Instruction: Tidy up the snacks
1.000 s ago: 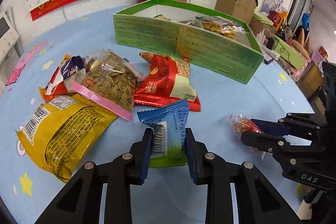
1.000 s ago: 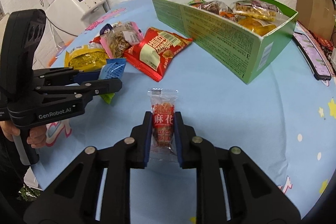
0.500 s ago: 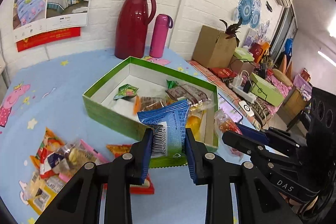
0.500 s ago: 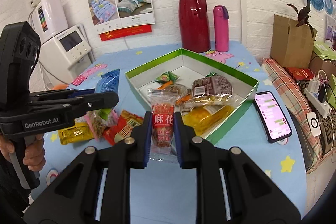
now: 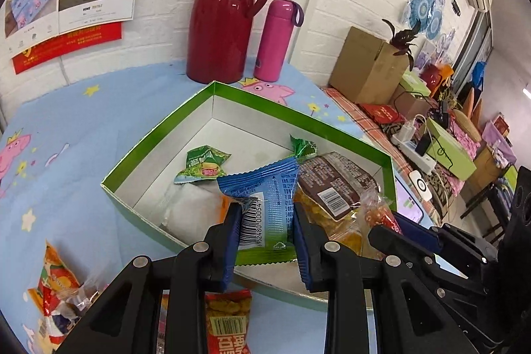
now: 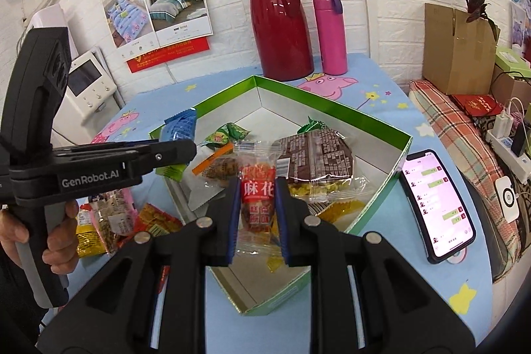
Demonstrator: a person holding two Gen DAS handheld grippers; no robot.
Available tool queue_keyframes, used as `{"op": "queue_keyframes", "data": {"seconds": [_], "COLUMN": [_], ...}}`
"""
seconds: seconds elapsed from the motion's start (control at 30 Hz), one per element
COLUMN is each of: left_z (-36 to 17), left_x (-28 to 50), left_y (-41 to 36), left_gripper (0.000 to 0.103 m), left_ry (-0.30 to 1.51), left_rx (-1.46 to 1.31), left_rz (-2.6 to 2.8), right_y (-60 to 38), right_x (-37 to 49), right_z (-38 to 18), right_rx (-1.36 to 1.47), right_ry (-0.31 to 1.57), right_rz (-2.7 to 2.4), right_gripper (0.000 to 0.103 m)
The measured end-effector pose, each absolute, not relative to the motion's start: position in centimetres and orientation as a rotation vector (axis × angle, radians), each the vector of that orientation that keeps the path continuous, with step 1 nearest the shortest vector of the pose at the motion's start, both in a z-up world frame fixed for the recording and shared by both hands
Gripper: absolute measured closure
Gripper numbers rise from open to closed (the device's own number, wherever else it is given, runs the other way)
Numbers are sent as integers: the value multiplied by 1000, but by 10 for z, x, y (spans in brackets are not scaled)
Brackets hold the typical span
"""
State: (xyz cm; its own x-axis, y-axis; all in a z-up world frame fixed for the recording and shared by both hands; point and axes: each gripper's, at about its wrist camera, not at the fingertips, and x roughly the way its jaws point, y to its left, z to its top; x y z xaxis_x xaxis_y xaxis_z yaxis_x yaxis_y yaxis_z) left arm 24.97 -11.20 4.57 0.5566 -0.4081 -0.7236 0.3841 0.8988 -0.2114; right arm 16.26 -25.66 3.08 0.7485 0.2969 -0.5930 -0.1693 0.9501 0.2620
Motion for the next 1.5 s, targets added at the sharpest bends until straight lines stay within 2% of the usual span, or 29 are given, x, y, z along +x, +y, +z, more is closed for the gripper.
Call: {"op": "queue_keyframes", "data": {"seconds": [0.03, 0.07, 0.1, 0.13, 0.17, 0.4, 0.7, 0.9, 1.2, 1.27, 1.33, 1.37, 1.5], "left_z": [43, 41, 39, 37, 37, 35, 59, 66, 28, 16, 6, 2, -8], "left_x": [252, 254, 255, 253, 250, 246, 209, 180, 147, 144, 145, 148, 161], "left_y": [-112, -111, -109, -105, -101, -78, -62, -51, -44, -43, -44, -45, -59], "left_gripper": [66, 55, 26, 13, 13, 13, 13, 13, 13, 15, 26, 28, 30], "left_ry": [861, 864, 865, 852, 825, 833, 780, 773, 841, 869, 898, 915, 945], "left_rx": [-25, -21, -24, -35, -47, -75, -61, -57, 4, 5, 5, 4, 15], "left_rz": [-463, -455, -437, -411, -386, -346, -346, -364, -406, -416, -431, -437, -437], "right_y": [-256, -255, -254, -254, -254, -251, -229, -209, -201, -207, -216, -219, -225], "right_x": [165, 167, 167, 166, 165, 161, 128, 102, 79, 75, 74, 74, 71], "right_z": [29, 26, 24, 22, 21, 18, 44, 56, 41, 34, 25, 20, 6], "right_rx": [189, 180, 175, 170, 163, 143, 80, -34, -70, -14, 72, 105, 145], "right_ry": [679, 683, 683, 671, 659, 690, 632, 589, 620, 652, 697, 720, 762], "right_rz": [256, 258, 251, 240, 231, 190, 197, 142, 173, 237, 315, 340, 361], "right_gripper": [76, 57, 44, 26, 21, 20, 18, 13, 12, 12, 12, 12, 12]}}
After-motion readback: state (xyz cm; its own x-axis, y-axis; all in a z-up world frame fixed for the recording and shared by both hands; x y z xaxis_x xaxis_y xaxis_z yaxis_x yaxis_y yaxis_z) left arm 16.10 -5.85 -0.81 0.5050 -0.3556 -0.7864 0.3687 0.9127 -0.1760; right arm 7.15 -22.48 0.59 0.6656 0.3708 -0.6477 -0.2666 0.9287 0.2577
